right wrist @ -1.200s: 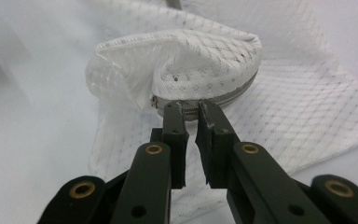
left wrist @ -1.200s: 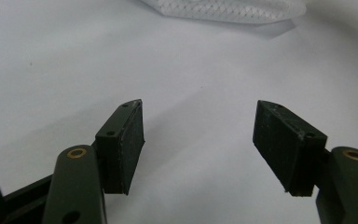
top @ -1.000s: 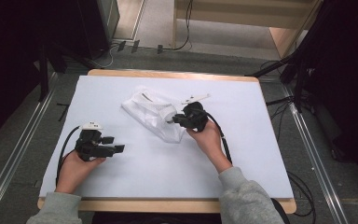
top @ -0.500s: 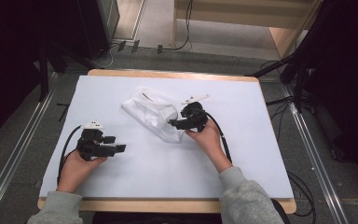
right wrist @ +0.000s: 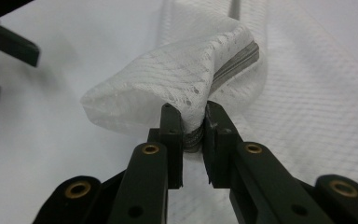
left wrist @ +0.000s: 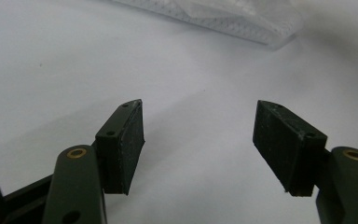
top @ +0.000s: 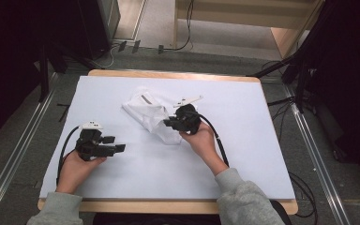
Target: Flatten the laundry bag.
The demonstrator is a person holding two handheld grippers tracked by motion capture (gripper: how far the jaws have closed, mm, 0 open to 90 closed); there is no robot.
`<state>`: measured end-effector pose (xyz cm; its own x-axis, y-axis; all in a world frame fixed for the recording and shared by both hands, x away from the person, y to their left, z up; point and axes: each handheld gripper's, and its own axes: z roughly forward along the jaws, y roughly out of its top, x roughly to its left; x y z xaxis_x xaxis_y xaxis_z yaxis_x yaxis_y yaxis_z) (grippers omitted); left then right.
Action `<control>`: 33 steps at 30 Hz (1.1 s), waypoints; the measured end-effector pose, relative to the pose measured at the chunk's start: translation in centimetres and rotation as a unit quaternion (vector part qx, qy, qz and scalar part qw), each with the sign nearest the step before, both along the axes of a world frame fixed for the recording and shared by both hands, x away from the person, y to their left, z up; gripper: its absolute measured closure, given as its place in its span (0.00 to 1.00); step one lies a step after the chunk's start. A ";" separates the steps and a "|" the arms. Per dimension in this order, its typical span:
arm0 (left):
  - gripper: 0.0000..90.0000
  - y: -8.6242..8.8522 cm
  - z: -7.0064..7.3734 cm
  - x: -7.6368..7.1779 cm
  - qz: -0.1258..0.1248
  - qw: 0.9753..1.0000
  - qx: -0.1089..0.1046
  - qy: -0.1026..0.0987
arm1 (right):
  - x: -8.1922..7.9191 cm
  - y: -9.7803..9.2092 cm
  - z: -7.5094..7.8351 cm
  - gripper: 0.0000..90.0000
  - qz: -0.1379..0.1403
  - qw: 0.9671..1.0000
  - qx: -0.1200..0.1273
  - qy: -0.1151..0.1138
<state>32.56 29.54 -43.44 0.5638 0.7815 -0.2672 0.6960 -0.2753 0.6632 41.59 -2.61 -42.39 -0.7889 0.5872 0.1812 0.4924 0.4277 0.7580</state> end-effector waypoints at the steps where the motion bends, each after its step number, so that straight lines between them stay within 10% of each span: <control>1: 0.39 0.1 0.0 0.0 0.003 1.000 -0.002 -0.001 | -0.7 0.4 0.5 0.90 0.013 1.000 -0.002 -0.008; 24: 0.40 1.8 1.1 1.1 0.031 0.999 -0.014 -0.009 | -7.1 5.9 0.4 0.89 0.130 0.991 0.005 0.016; 33: 0.41 2.1 1.5 1.7 0.032 0.999 -0.002 -0.011 | -7.4 5.3 0.7 0.71 0.132 0.991 0.005 0.017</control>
